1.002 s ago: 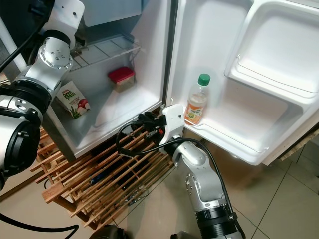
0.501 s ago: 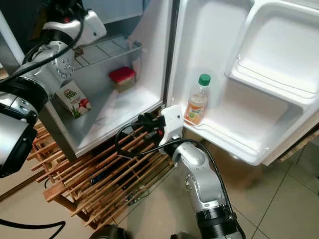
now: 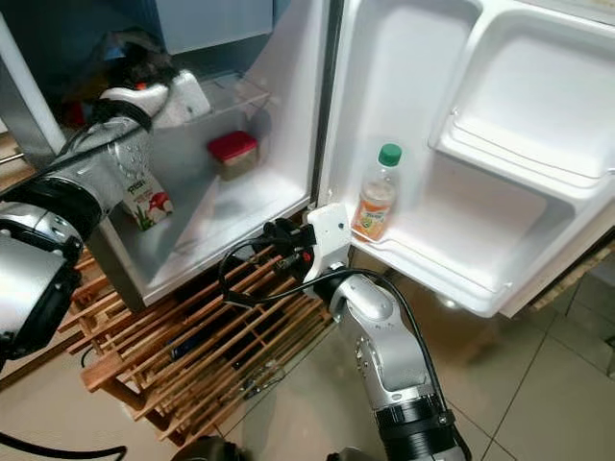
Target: Restocking fridge
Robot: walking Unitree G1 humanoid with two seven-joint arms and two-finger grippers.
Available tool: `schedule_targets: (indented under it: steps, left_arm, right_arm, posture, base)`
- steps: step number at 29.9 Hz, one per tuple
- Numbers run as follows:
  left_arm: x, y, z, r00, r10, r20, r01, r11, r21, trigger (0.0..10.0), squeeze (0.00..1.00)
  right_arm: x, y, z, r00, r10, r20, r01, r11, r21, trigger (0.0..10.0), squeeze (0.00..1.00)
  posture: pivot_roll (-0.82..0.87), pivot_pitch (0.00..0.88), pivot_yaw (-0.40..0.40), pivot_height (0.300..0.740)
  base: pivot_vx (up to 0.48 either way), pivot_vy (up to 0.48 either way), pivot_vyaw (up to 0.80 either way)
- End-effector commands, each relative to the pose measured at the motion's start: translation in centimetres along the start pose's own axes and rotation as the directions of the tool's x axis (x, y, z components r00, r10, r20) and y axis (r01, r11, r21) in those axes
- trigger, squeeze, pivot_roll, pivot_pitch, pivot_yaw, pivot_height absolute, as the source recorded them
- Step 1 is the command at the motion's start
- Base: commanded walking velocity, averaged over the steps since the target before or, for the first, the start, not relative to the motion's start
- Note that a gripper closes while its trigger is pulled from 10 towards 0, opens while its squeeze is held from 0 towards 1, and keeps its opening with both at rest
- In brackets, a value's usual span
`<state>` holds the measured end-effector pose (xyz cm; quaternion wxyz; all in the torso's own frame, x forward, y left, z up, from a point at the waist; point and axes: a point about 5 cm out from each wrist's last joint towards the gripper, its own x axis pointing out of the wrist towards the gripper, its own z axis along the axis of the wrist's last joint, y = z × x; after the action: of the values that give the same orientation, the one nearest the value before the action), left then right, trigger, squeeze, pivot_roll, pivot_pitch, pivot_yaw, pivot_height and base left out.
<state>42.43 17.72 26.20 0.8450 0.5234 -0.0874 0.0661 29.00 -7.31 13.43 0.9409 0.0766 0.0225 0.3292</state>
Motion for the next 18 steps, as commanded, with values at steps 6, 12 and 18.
schedule_targets:
  steps: [6, 12, 18]
  left_arm:
    - [0.5, 0.8, 1.7, 0.998, -0.034, 0.05, 0.037, 0.998, -0.056, 10.0, 1.0]
    - [0.9, 1.8, 1.1, 0.994, -0.093, -0.064, 0.01, 0.642, -0.767, 10.0, 1.0]
    - [0.3, -0.3, -0.3, 0.961, -0.247, -0.127, -0.07, 0.229, -0.971, 10.0, 1.0]
  right_arm:
    - [-0.3, -0.2, 0.1, 1.0, -0.02, 0.004, 0.02, 1.0, 0.002, 10.0, 0.0]
    - [-0.2, -0.2, 0.0, 1.0, -0.023, 0.005, 0.023, 1.0, 0.013, 10.0, 0.0]
    - [-0.1, -0.3, -0.2, 1.0, -0.027, 0.002, 0.027, 1.0, 0.017, 10.0, 0.0]
  posture:
    - [-0.11, 0.0, -0.021, 0.714]
    - [-0.11, 0.0, -0.017, 0.714]
    - [-0.1, 0.0, -0.012, 0.714]
  base:
    - [0.0, 0.0, 0.0]
    - [0.0, 0.0, 0.0]
    - [0.0, 0.0, 0.0]
